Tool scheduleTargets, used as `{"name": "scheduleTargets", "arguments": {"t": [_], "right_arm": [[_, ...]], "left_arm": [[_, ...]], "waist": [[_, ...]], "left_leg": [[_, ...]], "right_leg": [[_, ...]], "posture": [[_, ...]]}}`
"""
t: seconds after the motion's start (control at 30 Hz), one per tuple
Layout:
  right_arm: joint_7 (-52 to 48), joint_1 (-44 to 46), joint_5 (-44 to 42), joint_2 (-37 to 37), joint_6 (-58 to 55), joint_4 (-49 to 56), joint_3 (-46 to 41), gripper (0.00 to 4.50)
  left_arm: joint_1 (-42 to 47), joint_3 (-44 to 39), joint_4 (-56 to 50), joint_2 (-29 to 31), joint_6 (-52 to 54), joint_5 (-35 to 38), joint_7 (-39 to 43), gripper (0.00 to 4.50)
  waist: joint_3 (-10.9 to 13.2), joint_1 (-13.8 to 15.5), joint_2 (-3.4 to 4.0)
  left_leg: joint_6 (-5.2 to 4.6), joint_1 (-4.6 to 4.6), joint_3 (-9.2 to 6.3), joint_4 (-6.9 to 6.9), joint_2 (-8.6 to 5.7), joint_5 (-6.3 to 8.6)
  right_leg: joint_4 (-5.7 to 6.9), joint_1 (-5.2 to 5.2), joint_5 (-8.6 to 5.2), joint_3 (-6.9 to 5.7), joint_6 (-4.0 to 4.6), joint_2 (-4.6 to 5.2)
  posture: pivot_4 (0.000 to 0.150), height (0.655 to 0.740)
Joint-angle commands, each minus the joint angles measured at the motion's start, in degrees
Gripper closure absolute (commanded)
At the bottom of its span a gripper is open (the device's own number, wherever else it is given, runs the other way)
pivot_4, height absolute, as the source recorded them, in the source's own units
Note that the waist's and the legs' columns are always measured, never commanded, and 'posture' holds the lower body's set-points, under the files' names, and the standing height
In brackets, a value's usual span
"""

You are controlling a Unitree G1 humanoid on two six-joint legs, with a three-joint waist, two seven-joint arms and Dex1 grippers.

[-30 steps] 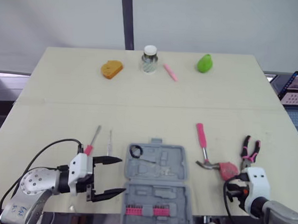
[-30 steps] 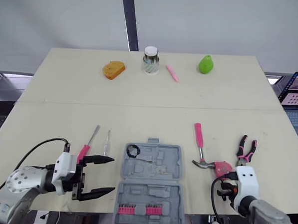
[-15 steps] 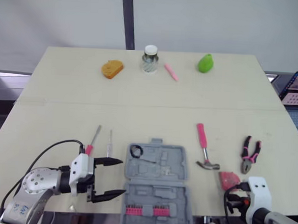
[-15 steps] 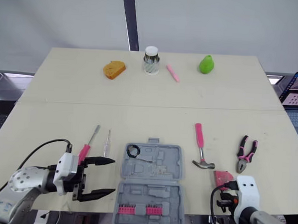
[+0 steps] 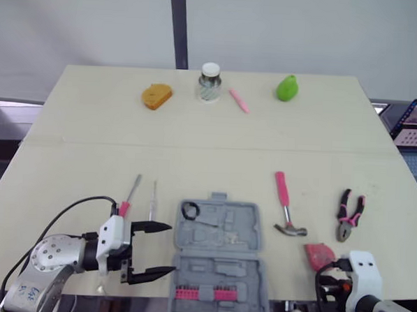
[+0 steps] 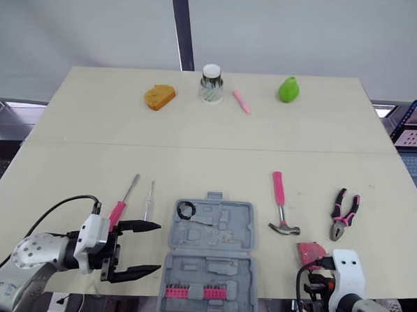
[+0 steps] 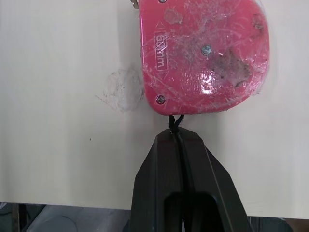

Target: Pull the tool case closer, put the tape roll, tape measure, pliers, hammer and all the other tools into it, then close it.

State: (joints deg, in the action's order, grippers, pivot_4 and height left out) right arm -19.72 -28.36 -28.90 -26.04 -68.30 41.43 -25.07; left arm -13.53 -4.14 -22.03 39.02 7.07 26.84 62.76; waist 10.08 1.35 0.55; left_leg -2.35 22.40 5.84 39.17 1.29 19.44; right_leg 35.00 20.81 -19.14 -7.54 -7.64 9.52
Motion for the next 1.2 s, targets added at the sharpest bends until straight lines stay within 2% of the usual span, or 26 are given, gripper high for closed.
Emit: {"name": "scheduleTargets", "arguments": {"t": [0.03,0.43,0.53,0.63,0.77,0.8,0.87,1.0,1.1,1.2], "right_arm": [[-0.1,-1.4,-1.0,0.6,-0.4,2.0,-0.3,4.49],[-0.2,-1.0,-1.2,0.2,-0.8,1.4,0.0,4.49],[-1.3,-1.2,-2.4,-0.8,-2.5,1.3,-1.1,3.64],[-3.5,-2.2,-5.3,-1.7,-3.7,2.4,-4.3,2.39],[-11.8,-5.9,-12.2,-7.0,-5.0,4.0,-12.4,0.37],[-13.6,-6.3,-13.4,-8.9,-4.9,2.9,-14.9,0.07],[-16.4,-6.8,-15.0,-12.0,-4.7,1.1,-18.1,0.07],[-21.4,-7.3,-17.3,-17.4,-4.0,-1.4,-20.7,0.07],[-24.1,-8.5,-17.2,-19.6,-1.9,-2.3,-21.7,0.07],[-30.1,-11.7,-14.0,-22.1,5.4,-4.1,-22.7,0.07]], "left_arm": [[0.0,-0.5,-1.1,0.5,-0.3,1.2,0.6,0.00],[-0.1,-0.7,-1.2,0.6,-0.2,1.3,0.6,0.00],[-0.1,-0.7,-1.2,0.5,-0.2,1.3,0.6,0.00],[0.0,-0.6,-1.0,0.4,-0.3,1.2,0.6,0.00],[-0.5,0.1,-1.4,-0.1,-0.3,1.2,0.4,0.00],[-0.6,0.2,-1.6,-0.1,-0.4,1.0,0.2,0.00],[-0.8,0.4,-1.8,-0.2,-0.8,0.4,0.0,0.00],[6.4,2.6,-4.5,-0.2,5.8,1.1,-4.2,0.00],[5.7,2.7,-4.7,-0.4,6.0,1.0,-4.6,0.00],[2.4,2.2,-1.7,-0.8,2.0,0.3,-2.3,0.00]], "waist": [[0.0,0.0,0.00],[0.0,0.0,0.00],[0.0,0.0,0.00],[0.0,0.1,0.00],[0.0,0.1,0.06],[0.0,0.1,0.04],[0.1,0.0,0.03],[0.2,0.2,-0.14],[0.1,0.2,-0.12],[0.1,0.0,-0.10]], "left_leg": [[0.01,0.00,0.00,0.00,0.01,0.00],[0.04,0.01,0.02,0.00,0.04,-0.02],[0.04,0.01,0.05,0.00,0.04,-0.02],[0.03,0.01,0.05,0.00,0.04,-0.02],[-0.05,0.05,0.05,-0.01,-0.02,-0.01],[-0.07,0.04,0.07,-0.02,-0.02,-0.01],[-0.08,0.02,0.08,-0.02,0.00,-0.01],[-0.07,-0.04,0.10,-0.02,0.07,-0.09],[-0.01,-0.04,-0.06,-0.05,0.08,-0.11],[-0.01,-0.04,0.01,-0.14,0.05,-0.09]], "right_leg": [[0.00,0.00,0.00,0.00,0.00,0.00],[0.01,0.04,0.00,0.06,0.01,-0.01],[0.01,0.07,0.00,0.07,0.01,-0.01],[0.01,0.06,0.00,0.08,0.01,0.00],[0.00,0.07,0.00,0.10,0.01,0.03],[0.00,0.07,0.00,0.11,0.01,0.03],[-0.04,0.03,0.00,0.10,0.01,0.02],[-0.04,-0.04,0.00,0.13,0.01,-0.01],[-0.07,-0.11,0.00,0.25,0.02,-0.01],[-0.13,-0.10,0.00,0.12,0.02,-0.10]], "posture": [[0.150,0.6950],[0.150,0.6950],[0.150,0.6950],[0.150,0.6950],[0.150,0.6950],[0.150,0.6950],[0.150,0.6950],[0.150,0.6950],[0.150,0.6950],[0.150,0.6950]]}}
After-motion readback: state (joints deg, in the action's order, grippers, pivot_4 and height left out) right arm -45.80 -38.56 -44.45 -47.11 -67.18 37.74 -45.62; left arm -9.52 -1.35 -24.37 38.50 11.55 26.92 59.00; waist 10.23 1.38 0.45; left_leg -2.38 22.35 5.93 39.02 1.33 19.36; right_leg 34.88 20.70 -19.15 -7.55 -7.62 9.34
